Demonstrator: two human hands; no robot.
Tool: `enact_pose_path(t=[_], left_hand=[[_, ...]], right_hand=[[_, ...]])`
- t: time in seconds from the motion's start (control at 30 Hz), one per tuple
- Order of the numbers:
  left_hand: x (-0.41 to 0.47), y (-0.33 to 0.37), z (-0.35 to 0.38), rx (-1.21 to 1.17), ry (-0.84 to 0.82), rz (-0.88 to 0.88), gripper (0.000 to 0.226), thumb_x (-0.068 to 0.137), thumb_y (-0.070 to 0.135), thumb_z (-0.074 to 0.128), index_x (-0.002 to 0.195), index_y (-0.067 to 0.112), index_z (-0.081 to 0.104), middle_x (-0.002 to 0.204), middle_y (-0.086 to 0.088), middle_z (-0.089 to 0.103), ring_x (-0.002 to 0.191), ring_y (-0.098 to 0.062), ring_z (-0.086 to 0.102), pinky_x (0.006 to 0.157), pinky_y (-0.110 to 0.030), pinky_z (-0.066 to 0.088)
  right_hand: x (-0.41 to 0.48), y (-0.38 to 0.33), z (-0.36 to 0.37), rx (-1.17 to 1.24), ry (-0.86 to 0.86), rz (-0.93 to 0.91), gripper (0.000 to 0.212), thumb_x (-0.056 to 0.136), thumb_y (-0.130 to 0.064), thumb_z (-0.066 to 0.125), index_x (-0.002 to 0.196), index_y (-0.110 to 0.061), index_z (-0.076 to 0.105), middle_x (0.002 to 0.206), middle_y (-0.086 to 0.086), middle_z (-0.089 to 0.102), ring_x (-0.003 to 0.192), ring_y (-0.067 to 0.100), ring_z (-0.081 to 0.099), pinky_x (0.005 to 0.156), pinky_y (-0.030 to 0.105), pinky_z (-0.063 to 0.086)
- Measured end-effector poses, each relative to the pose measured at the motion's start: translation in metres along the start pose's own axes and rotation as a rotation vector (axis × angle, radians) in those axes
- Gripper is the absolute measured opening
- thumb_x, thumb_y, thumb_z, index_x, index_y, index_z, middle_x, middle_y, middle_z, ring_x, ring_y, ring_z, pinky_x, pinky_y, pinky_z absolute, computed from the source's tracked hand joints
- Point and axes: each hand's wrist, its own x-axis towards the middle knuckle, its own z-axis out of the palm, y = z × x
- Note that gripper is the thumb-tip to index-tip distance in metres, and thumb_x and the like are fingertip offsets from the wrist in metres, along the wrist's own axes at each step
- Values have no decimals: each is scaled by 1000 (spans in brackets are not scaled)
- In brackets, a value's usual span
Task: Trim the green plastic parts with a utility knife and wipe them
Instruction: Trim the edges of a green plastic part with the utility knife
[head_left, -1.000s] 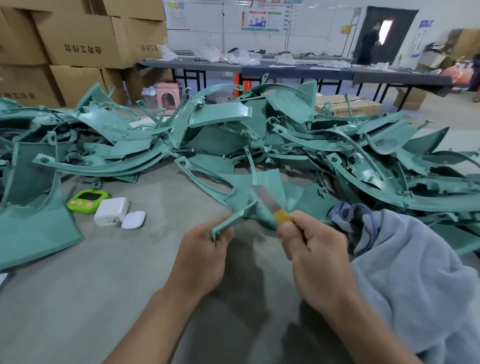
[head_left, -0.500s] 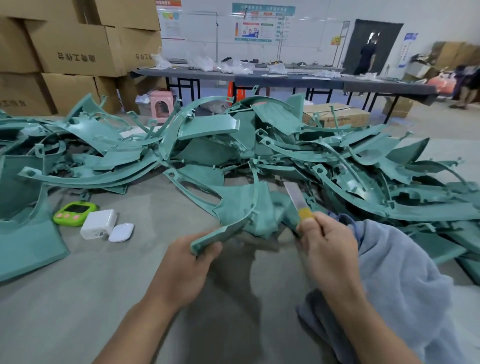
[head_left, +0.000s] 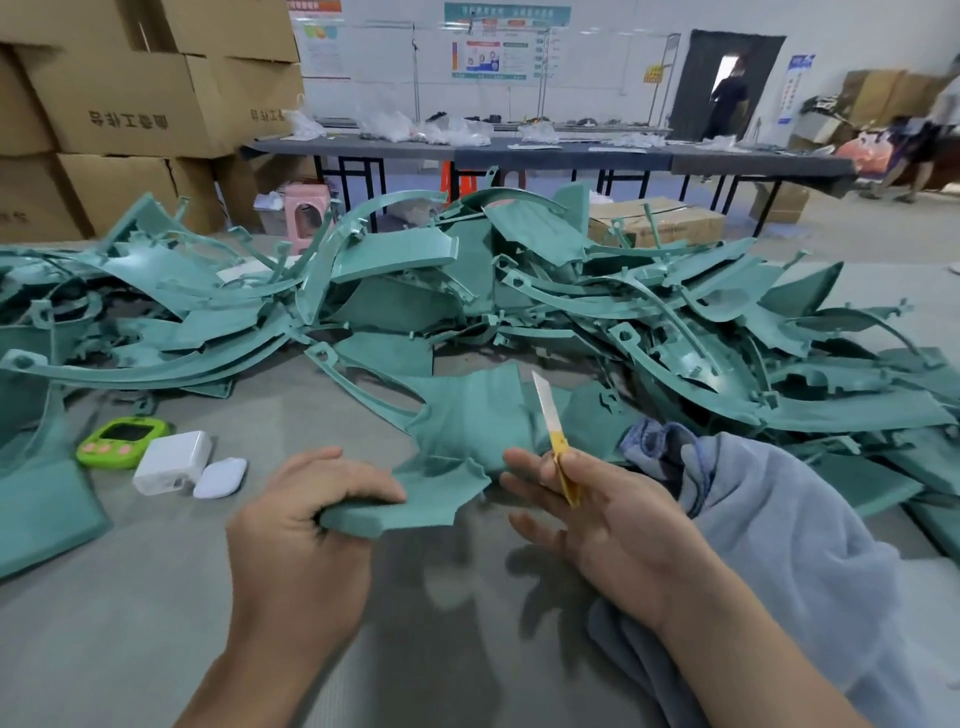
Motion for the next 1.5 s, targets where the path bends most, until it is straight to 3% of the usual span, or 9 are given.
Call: enact_pose_path(t=[0.1,0.27,0.4,0.63,0.77,0.9,1.03,1.27,1.5], left_hand=[[0,8,11,-290,-99,-120,14,52,23,81,59,21,70,82,8,76,88,-12,72,103,-32,45],[7,-2,14,-626,-116,-487,38,52,-25,70,46,13,67,106,-6,78,130,-11,58,97,-35,51],[12,-15,7,-931,-13,-697,34,67,14,84,44,16,58,116,-10,76,112,-22,69,79,-39,61],[0,-48,17,-515,-194,-816,47,83,-26,54,62,11,75,107,-1,78,100,-29,75,58,-22,55],[4,-58,10,-243,-241,-738,44,71,-4,77,99,30,80,109,-2,78,107,-25,72,92,-38,54],[16,-55,6,-616,286,-1091,55,71,21,65,126,22,64,112,-15,75,99,-30,74,86,-42,57],[24,-49,-11,-599,161,-1299,17,96,23,60,103,10,69,80,-4,79,64,-15,74,52,-25,50],[9,-29,4,-240,-431,-972,24,94,11,70,116,20,74,94,-1,80,82,-13,77,64,-21,56],[21,-37,-1,-554,-65,-1194,22,92,1,65,107,13,76,97,-11,79,81,-27,78,63,-37,63]], right_hand=[[-4,-1,0,120,-111,56,24,92,-23,61,101,-2,69,121,11,69,114,26,66,97,59,55],[-12,-5,1,107,-134,-30,24,88,-20,65,95,0,76,130,9,68,117,21,65,86,47,59],[-17,-2,5,-360,-76,-223,19,86,-25,68,86,-11,81,125,-5,73,100,10,67,69,30,49],[-7,24,17,-756,96,-220,25,101,-7,59,89,-10,80,84,14,76,75,18,70,76,34,61],[-2,27,23,-586,141,-128,22,103,-6,56,94,-6,77,86,14,77,67,22,71,68,37,63],[-2,29,21,-564,133,-97,26,104,-5,53,88,1,73,77,12,75,61,23,70,61,33,62],[3,35,18,-597,133,-117,27,104,-7,55,85,-2,75,83,16,76,67,22,71,63,32,63],[7,38,7,-875,148,-325,21,99,-26,64,88,-33,79,85,-4,78,87,18,73,86,46,60],[-24,19,10,-1199,62,-635,26,91,-46,55,81,-26,68,65,-7,63,57,9,54,54,27,44]])
